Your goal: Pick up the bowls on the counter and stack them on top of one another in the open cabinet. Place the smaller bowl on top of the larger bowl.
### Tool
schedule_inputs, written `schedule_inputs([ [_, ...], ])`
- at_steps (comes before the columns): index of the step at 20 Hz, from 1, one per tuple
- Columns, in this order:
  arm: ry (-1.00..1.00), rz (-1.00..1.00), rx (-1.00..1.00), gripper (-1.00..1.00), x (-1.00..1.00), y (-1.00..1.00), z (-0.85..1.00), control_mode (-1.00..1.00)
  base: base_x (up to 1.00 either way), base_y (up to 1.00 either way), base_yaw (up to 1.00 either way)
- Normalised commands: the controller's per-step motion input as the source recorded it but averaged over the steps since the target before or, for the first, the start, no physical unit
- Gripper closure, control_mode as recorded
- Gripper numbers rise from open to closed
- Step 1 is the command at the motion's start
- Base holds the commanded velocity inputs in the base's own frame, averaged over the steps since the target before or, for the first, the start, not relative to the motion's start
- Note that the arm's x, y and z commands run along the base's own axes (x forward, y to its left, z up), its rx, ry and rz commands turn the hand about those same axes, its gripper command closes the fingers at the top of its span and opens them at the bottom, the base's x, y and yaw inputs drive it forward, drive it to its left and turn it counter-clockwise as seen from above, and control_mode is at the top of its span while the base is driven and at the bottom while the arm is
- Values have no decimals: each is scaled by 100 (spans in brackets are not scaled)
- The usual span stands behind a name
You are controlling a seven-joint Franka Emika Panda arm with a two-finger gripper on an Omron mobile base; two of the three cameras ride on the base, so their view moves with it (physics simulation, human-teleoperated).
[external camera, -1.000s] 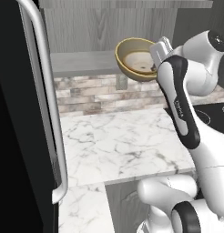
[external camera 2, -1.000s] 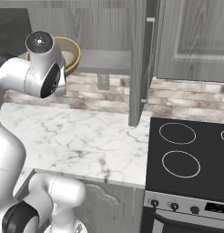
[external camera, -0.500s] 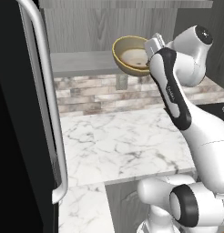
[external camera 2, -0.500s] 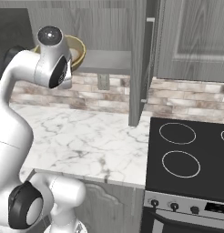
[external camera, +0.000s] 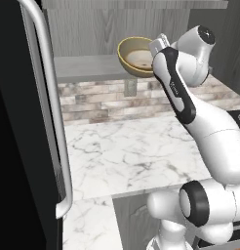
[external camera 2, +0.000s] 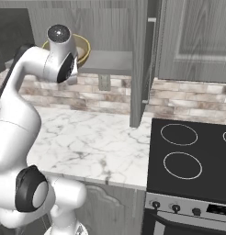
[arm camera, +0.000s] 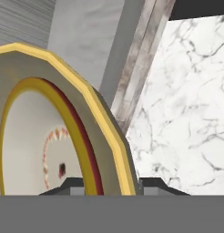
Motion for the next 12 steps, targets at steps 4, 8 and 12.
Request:
schedule_inputs([
  [4, 2, 0, 0, 100, 53, 0, 0, -100, 0, 0, 0],
  [8, 3, 0, 0, 100, 47, 0, 0, -100, 0, 0, 0],
  [12, 3, 0, 0, 100, 19, 0, 0, -100, 0, 0, 0],
])
